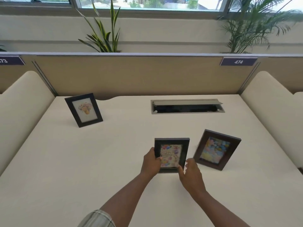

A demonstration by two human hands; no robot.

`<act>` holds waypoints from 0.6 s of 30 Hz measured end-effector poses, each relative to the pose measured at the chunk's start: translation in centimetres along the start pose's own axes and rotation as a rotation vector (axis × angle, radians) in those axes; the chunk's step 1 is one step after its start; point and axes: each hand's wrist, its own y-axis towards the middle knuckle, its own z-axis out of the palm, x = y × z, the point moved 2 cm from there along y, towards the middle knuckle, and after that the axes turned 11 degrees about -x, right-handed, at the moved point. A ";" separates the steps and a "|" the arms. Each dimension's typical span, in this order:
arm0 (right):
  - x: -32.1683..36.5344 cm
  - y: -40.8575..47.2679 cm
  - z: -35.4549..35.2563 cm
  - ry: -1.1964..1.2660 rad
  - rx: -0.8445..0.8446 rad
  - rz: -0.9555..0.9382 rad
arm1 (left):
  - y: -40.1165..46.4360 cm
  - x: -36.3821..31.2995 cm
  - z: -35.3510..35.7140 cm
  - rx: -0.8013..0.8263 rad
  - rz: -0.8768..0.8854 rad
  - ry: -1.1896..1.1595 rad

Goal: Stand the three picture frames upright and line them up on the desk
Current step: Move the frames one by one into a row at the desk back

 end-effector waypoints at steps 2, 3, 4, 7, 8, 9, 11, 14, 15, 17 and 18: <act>0.1 0.6 0.2 0.039 0.002 0.004 | 0.0 -0.3 0.3 -0.021 -0.020 -0.026; 0.1 0.8 0.5 0.050 0.009 -0.001 | 0.0 -0.4 0.3 -0.024 -0.033 -0.048; 0.3 0.9 0.7 0.052 0.010 -0.008 | 0.0 -0.6 0.2 -0.025 -0.043 -0.064; 1.3 1.5 1.6 0.062 -0.001 -0.023 | 0.5 -0.9 -1.0 -0.036 -0.047 -0.064; 1.9 1.8 2.0 0.077 0.001 -0.029 | 0.8 -0.9 -1.6 -0.040 -0.043 -0.060; 2.6 2.1 2.4 0.090 0.001 -0.042 | 1.1 -0.9 -2.3 -0.045 -0.036 -0.052; 4.3 2.8 3.3 0.111 0.003 -0.071 | 1.8 -1.1 -3.9 -0.073 -0.024 -0.037; 7.1 4.3 4.9 0.130 0.020 -0.088 | 2.9 -1.8 -6.2 -0.145 -0.020 -0.005; 8.2 4.9 5.5 0.141 0.024 -0.089 | 3.3 -2.2 -6.9 -0.197 -0.019 0.032; 10.5 6.4 6.7 0.168 0.033 -0.087 | 4.3 -3.0 -8.4 -0.344 -0.034 0.134; 11.7 7.1 7.3 0.174 0.040 -0.095 | 4.7 -3.4 -9.1 -0.411 -0.061 0.162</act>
